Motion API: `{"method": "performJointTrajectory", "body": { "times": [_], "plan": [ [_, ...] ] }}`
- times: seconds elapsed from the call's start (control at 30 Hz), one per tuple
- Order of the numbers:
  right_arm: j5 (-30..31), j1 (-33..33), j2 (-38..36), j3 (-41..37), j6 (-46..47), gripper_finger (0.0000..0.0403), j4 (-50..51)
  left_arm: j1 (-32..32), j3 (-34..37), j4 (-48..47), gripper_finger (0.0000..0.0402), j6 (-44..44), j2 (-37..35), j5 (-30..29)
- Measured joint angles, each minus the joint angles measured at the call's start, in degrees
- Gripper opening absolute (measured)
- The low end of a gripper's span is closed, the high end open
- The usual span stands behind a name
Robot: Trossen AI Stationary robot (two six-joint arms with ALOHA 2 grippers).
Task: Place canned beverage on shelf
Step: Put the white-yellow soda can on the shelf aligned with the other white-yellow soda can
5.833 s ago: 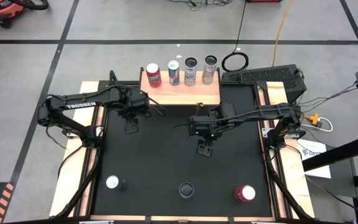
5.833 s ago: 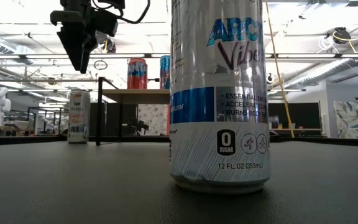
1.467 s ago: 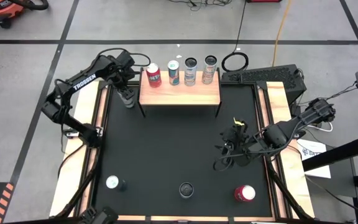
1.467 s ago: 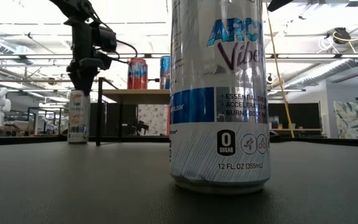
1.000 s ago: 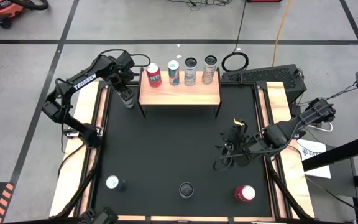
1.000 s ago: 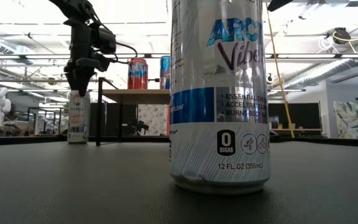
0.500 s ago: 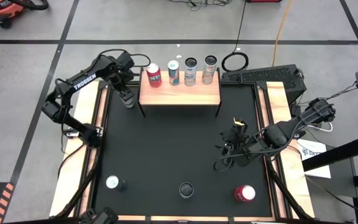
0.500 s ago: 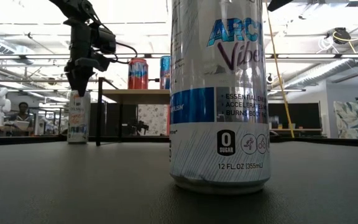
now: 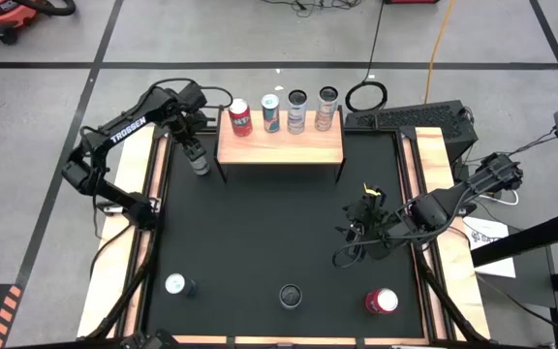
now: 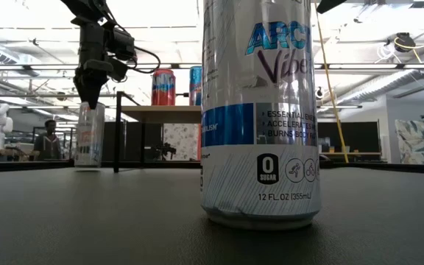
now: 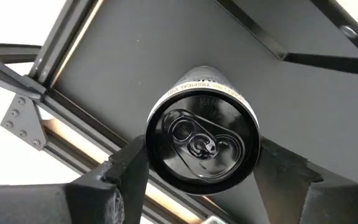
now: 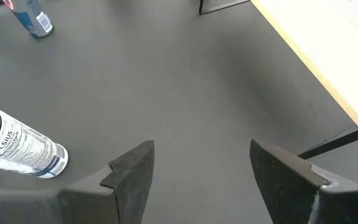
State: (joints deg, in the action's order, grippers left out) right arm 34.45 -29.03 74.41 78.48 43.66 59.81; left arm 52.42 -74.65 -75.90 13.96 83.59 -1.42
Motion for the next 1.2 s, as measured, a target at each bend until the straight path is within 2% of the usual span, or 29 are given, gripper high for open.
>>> {"method": "performJointTrajectory", "body": {
  "times": [0.67, 0.93, 1.2],
  "plan": [
    [0.3, 0.0, 0.0, 0.0, -0.5, 0.0244, 0.0, -3.1, -3.0, -8.0, 0.0239, -1.6, -10.3, 2.1],
    [2.2, 0.0, 0.3, 0.0, -1.9, 0.0244, 0.0, -5.5, -3.1, -12.0, 0.0242, -5.1, -13.8, 6.1],
    [1.7, 0.0, 0.6, 0.0, -2.4, 0.0244, 0.0, -8.0, -3.1, -13.3, 0.0244, -7.7, -15.6, 10.0]
  ]
}}
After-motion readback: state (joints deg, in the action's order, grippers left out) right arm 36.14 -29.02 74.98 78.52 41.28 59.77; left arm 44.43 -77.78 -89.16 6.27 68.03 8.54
